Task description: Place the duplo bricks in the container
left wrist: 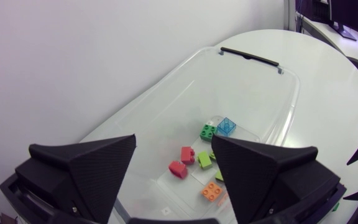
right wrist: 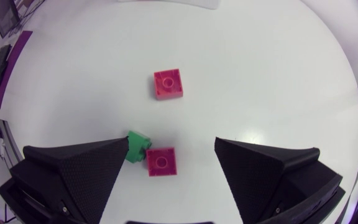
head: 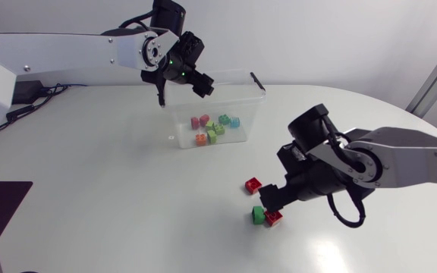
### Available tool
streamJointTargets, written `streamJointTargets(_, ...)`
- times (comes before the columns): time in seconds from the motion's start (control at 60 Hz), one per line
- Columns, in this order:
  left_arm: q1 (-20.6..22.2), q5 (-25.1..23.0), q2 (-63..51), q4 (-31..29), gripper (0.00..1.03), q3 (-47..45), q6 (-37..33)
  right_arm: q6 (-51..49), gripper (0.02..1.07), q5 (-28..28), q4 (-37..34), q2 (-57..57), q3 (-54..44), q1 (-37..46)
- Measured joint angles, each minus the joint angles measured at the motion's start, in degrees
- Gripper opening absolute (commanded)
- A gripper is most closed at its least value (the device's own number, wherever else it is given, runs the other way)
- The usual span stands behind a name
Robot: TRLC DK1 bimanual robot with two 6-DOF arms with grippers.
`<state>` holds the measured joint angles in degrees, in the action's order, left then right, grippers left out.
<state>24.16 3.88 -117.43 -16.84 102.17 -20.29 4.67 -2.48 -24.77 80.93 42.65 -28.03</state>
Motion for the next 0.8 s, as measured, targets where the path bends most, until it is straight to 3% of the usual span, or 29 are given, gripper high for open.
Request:
streamJointTargets(0.283,0.46,0.11,6.45,-1.09,0.97,-3.50,0.85,-1.97,0.97,-0.02,-0.22,0.50,-3.69,0.00)
streamJointTargets(0.617,4.09,-2.03,18.47,-5.09,0.97,-13.38,-0.90,-2.40,0.92,0.02,6.19,7.87,-5.27,-0.04)
streamJointTargets(0.7,4.72,-3.48,20.63,-6.10,0.97,-16.31,-2.32,-2.62,0.81,0.33,7.52,8.41,-5.27,-0.07)
streamJointTargets(0.8,5.53,-6.29,23.23,-6.84,0.97,-20.85,-5.03,-2.62,0.60,0.44,8.61,8.70,-5.27,-0.17)
